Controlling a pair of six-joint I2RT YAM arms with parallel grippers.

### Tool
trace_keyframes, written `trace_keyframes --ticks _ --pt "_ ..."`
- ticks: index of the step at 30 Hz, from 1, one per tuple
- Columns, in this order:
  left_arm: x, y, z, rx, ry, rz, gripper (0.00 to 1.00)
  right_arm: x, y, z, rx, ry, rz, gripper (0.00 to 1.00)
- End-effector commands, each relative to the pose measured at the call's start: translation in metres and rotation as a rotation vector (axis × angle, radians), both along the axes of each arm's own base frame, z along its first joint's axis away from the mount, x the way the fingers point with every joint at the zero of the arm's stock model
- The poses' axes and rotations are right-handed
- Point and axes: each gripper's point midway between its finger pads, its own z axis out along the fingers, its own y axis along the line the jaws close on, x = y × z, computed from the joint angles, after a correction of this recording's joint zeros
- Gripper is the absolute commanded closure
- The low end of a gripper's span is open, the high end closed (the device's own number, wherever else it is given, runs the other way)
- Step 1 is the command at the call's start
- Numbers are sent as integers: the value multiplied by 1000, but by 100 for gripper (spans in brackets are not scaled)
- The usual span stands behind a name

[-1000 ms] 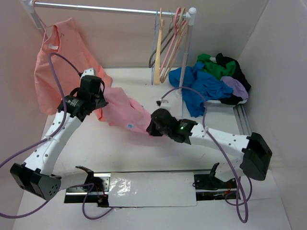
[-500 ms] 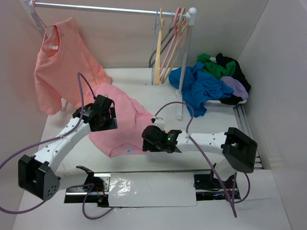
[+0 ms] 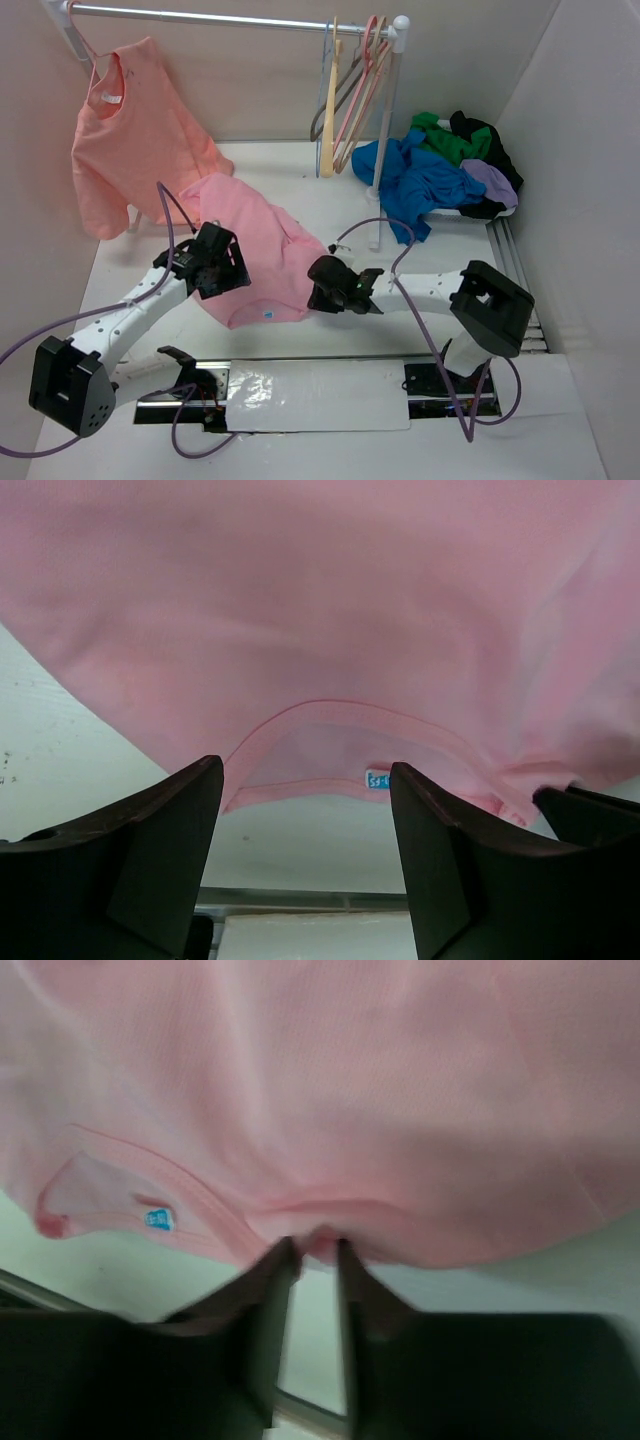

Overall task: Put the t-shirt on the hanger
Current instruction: Move the tshirt to the center of the board

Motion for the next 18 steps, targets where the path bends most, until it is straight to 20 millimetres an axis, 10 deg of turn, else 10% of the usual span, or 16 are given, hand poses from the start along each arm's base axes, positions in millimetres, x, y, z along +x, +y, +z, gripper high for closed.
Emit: trace_keyframes --ticks 1,3,12,18 --pt "9 -7 4 -39 -32 39 20 22 5 7 59 -21 -45 79" --pt "7 -9 1 -49 -25 32 20 26 -17 5 12 -34 -94 100" --pt "24 -44 11 -150 -75 -77 22 51 -147 34 -137 -168 -363 100" --pt "13 -63 8 -66 -41 -233 22 54 -161 36 -219 -155 -287 39"
